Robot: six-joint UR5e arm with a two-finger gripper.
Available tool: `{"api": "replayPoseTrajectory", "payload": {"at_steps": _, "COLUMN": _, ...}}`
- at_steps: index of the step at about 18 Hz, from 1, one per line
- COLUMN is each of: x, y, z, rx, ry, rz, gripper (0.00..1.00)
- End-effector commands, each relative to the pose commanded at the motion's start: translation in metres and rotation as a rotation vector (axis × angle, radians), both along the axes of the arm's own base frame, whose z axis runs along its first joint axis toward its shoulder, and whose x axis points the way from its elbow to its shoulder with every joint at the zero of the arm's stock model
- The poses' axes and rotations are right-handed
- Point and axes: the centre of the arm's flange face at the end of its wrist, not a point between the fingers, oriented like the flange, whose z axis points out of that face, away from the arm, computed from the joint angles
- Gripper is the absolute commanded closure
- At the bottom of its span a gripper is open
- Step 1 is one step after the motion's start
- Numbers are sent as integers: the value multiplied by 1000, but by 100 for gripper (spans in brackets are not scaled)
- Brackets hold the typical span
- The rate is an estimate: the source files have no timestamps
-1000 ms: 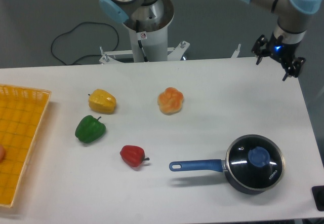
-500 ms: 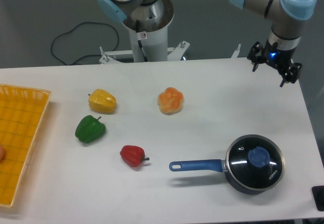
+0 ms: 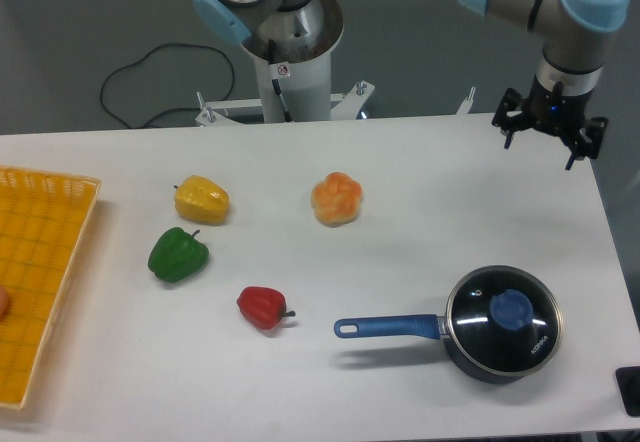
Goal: Open the lid
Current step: 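Lower the open gripper down over the blue knob of the glass lid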
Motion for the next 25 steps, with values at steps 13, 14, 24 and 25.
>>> {"api": "replayPoseTrajectory", "payload": {"at_steps": 13, "x": -21, "y": 106, "z": -39, "rx": 88, "ry": -74, "rz": 223, "gripper": 0}}
{"api": "replayPoseTrajectory", "payload": {"at_steps": 14, "x": -24, "y": 108, "z": -42, "rx": 88, "ry": -77, "rz": 233, "gripper": 0}}
{"api": "replayPoseTrajectory", "payload": {"at_steps": 24, "x": -26, "y": 143, "z": -49, "rx": 90, "ry": -73, "rz": 307, "gripper": 0}}
{"api": "replayPoseTrajectory", "payload": {"at_steps": 25, "x": -27, "y": 142, "z": -50, "rx": 82, "ry": -71, "rz": 314, "gripper": 0}}
